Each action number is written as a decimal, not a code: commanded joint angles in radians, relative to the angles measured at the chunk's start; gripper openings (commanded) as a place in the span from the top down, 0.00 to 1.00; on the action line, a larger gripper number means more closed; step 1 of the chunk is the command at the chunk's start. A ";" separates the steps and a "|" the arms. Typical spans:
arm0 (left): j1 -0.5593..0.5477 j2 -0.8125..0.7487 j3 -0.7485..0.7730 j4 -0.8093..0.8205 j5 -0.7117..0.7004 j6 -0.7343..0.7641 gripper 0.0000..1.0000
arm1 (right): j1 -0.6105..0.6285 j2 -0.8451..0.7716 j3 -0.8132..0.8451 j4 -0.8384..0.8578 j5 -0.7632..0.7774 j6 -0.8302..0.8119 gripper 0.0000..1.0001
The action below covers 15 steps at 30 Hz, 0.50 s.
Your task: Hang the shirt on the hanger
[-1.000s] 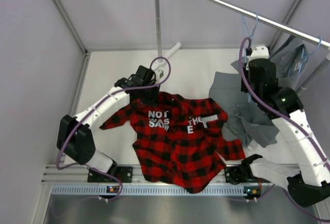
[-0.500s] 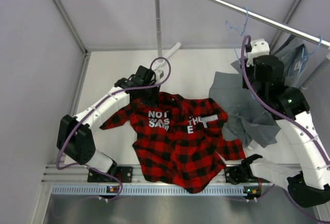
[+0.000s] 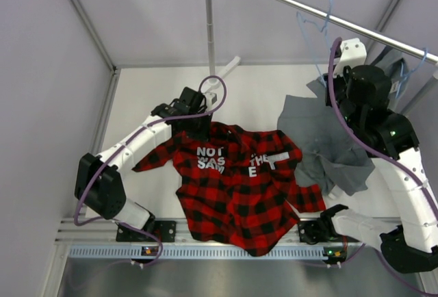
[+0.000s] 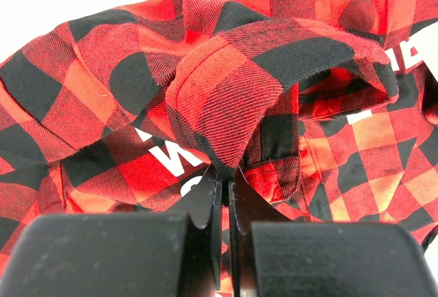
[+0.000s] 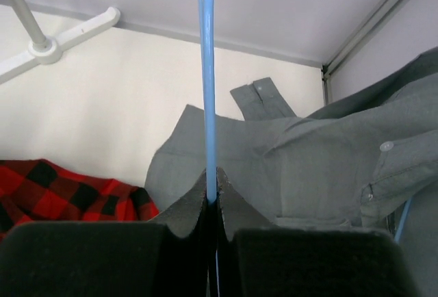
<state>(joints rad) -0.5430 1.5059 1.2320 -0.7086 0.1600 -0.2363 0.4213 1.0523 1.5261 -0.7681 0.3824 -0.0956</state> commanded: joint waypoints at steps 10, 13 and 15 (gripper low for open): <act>0.000 -0.070 -0.006 0.063 -0.040 -0.021 1.00 | -0.026 -0.060 0.065 0.046 -0.200 0.025 1.00; 0.000 -0.073 0.010 0.064 -0.074 -0.031 1.00 | -0.024 -0.112 0.016 0.003 -0.264 0.046 1.00; 0.000 -0.066 0.024 0.061 -0.089 -0.037 1.00 | -0.024 -0.132 -0.023 -0.036 -0.333 0.060 1.00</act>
<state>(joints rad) -0.5430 1.4757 1.2312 -0.6930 0.1085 -0.2569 0.4145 0.9798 1.5295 -0.7513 0.1757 -0.0677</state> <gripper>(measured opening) 0.030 0.002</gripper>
